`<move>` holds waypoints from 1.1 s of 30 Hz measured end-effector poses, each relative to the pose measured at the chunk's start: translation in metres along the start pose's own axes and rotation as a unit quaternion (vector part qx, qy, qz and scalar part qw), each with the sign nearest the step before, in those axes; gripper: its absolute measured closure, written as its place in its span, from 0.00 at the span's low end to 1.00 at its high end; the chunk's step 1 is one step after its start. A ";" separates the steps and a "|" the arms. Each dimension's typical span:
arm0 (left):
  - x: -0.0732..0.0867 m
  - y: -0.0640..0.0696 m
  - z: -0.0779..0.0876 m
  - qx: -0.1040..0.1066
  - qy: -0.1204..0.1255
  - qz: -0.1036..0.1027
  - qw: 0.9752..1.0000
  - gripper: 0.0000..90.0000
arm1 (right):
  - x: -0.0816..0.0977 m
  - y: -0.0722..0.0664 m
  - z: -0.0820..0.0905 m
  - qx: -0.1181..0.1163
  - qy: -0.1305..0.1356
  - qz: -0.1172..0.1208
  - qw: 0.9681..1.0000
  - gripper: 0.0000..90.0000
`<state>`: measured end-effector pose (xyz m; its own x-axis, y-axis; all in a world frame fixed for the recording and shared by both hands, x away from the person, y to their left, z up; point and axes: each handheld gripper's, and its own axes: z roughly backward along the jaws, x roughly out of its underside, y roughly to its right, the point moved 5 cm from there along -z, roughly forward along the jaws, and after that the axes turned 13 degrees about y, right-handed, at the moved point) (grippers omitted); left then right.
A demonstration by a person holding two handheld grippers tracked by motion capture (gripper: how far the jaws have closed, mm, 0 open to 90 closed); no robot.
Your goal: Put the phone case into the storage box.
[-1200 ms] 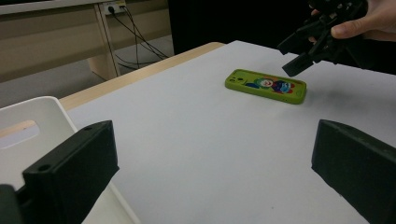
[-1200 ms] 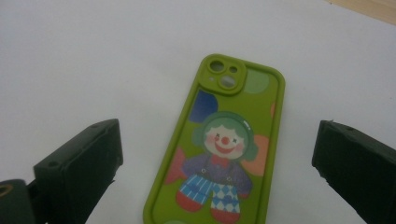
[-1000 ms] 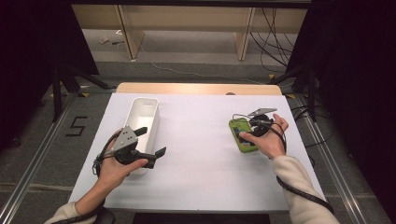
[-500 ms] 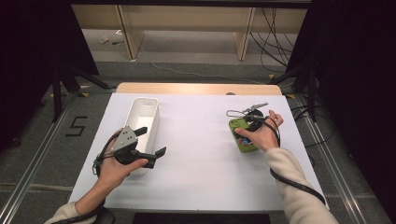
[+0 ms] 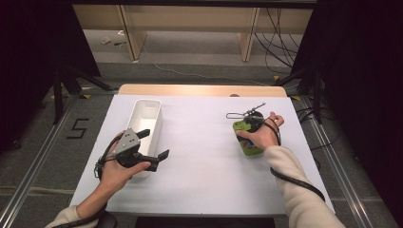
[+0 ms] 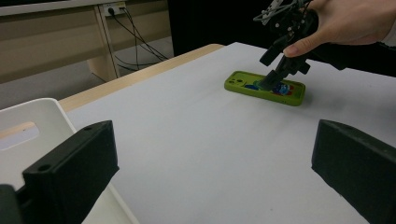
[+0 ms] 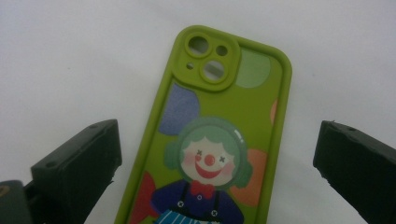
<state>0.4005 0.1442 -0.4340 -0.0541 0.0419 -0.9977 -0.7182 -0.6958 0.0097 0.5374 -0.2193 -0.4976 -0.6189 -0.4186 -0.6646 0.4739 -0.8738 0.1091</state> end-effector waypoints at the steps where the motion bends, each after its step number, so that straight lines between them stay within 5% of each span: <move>1: 0.000 0.000 0.000 0.000 0.000 0.000 1.000 0.00 | 0.000 0.000 -0.001 -0.001 -0.005 0.000 1.000 0.02; 33: 0.000 0.001 0.000 0.005 0.001 0.000 1.000 0.00 | 0.004 -0.004 -0.013 0.018 -0.082 0.001 0.996 0.07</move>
<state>0.3995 0.1431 -0.4337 -0.0527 0.0395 -0.9978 -0.7249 -0.6887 0.0110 0.5410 -0.2147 -0.5105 -0.7135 -0.4524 -0.5350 0.4545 -0.8800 0.1379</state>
